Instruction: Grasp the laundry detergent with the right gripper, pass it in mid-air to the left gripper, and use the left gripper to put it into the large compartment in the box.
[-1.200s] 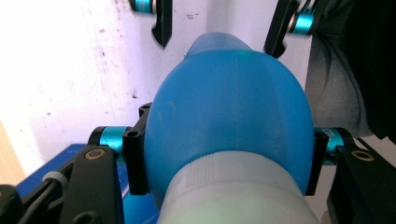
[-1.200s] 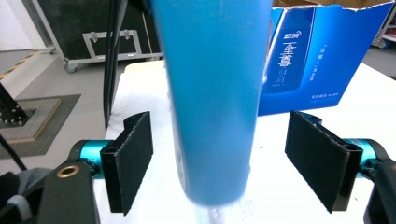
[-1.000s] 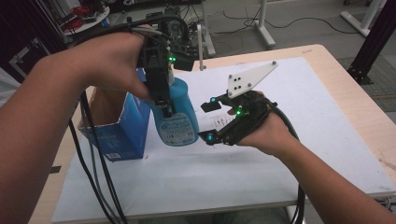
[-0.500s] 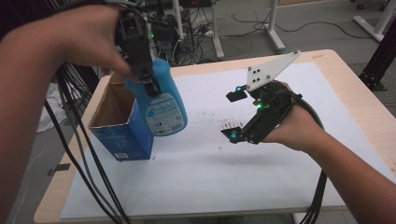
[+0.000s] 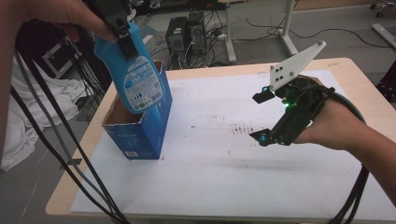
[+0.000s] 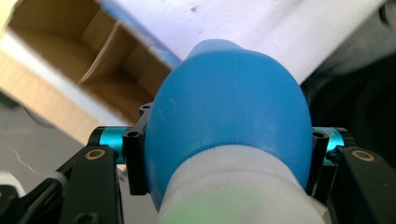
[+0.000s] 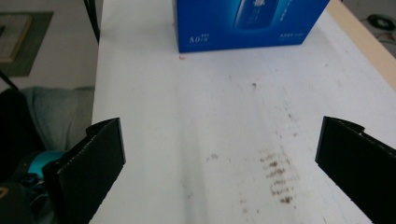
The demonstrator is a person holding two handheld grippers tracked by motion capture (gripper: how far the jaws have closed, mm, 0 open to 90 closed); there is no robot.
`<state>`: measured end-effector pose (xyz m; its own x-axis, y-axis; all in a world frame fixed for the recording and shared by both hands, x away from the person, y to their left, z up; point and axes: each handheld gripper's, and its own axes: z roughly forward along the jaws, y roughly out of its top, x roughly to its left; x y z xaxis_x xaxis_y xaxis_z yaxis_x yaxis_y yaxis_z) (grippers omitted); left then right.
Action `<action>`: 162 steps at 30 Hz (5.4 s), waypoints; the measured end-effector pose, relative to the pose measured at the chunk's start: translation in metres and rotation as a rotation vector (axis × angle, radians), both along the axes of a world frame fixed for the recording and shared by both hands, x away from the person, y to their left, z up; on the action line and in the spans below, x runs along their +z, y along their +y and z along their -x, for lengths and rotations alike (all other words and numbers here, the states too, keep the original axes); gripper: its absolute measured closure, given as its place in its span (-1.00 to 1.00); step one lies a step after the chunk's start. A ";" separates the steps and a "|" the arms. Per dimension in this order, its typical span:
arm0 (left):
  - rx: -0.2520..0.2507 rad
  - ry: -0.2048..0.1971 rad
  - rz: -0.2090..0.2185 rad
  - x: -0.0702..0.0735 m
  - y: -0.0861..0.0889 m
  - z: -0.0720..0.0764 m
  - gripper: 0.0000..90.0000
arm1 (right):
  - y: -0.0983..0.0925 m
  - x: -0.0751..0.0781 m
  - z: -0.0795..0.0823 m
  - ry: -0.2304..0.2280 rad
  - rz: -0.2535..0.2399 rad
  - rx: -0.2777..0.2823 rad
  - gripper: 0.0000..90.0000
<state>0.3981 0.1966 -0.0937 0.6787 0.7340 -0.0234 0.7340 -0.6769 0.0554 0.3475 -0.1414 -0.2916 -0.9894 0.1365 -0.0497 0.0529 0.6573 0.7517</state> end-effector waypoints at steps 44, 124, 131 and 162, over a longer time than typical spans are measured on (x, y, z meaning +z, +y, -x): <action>0.543 0.085 -0.002 -0.100 0.060 -0.042 -0.15 | -0.007 0.029 -0.001 -0.020 0.193 -0.002 -0.99; -0.031 0.048 -0.045 -0.161 0.048 -0.039 -0.52 | -0.013 0.025 -0.003 -0.005 0.209 -0.024 -0.98; -0.076 0.051 -0.050 -0.144 0.041 -0.036 -0.61 | -0.013 0.030 -0.006 0.012 0.231 -0.014 -0.98; -0.411 0.038 -0.007 -0.120 -0.036 -0.044 -0.94 | -0.021 0.049 -0.018 0.085 0.388 0.042 -0.98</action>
